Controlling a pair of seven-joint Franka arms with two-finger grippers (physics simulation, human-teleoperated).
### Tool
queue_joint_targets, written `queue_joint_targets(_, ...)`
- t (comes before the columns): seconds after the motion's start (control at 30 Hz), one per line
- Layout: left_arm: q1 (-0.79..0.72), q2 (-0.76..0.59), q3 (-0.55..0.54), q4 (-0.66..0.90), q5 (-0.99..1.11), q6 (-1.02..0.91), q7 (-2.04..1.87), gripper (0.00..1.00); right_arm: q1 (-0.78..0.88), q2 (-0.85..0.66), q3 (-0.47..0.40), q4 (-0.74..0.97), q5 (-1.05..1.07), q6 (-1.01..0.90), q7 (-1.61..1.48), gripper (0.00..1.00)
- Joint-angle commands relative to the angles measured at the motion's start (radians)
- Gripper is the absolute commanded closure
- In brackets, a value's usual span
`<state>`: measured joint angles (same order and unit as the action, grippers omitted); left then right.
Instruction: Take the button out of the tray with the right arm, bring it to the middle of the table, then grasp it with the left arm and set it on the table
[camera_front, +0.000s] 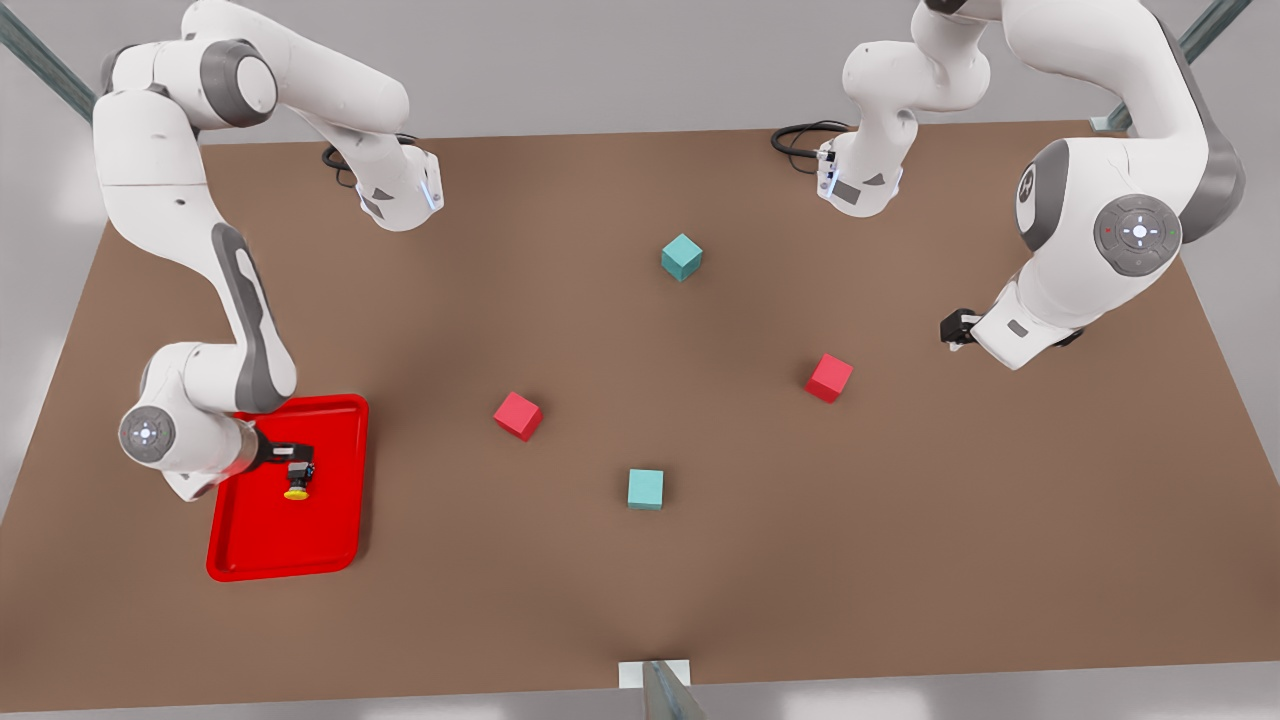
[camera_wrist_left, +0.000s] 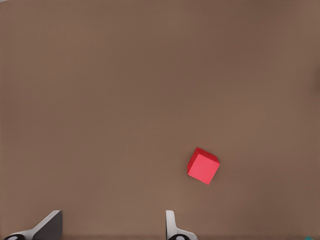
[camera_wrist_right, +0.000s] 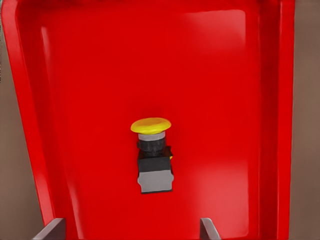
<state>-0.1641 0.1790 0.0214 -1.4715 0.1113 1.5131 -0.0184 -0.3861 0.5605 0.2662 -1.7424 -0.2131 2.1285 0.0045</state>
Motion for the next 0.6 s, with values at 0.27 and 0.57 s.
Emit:
queue_joint_targets(0.27,-0.006,0.013,-0.001,0.0,0.001,-0.002,-0.002,0.0,-0.02,0.073,-0.004,-0.002,-0.008,0.157,-0.236,0.0)
queue_joint_targets(0.57,-0.006,0.02,-0.001,0.002,0.001,-0.002,-0.002,0.0,-0.023,0.102,-0.004,-0.011,-0.008,0.125,-0.253,0.0)
